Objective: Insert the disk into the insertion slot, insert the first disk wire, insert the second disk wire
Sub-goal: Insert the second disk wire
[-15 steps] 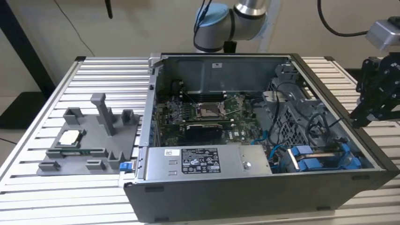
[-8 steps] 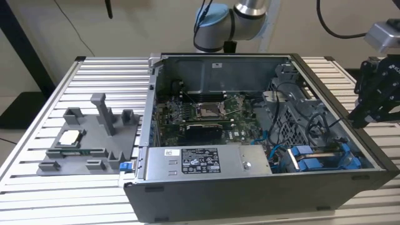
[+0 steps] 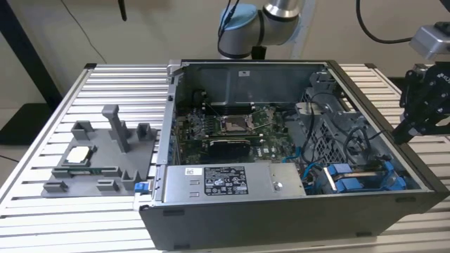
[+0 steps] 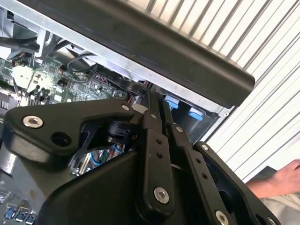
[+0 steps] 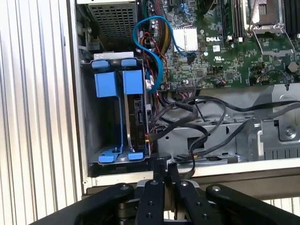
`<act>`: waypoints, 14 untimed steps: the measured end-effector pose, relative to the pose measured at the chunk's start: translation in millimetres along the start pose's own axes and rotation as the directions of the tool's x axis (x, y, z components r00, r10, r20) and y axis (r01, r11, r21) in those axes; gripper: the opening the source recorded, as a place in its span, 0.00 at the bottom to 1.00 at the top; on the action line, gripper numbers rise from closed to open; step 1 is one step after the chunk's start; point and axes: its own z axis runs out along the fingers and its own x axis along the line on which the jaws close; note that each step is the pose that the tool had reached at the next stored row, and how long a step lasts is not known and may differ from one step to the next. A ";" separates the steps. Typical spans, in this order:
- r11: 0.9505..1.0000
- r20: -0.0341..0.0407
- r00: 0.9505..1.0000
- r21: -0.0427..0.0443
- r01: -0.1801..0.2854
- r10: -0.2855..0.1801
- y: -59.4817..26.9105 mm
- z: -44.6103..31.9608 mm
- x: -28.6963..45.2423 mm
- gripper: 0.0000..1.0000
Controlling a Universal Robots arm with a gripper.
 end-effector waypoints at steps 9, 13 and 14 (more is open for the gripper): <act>1.000 0.010 1.000 0.000 0.001 -0.001 11.5 -12.4 0.4 0.16; 1.000 0.011 1.000 0.000 0.001 -0.001 27.9 -15.4 1.7 0.16; 1.000 0.011 1.000 0.000 0.001 -0.001 32.1 -15.1 2.1 0.16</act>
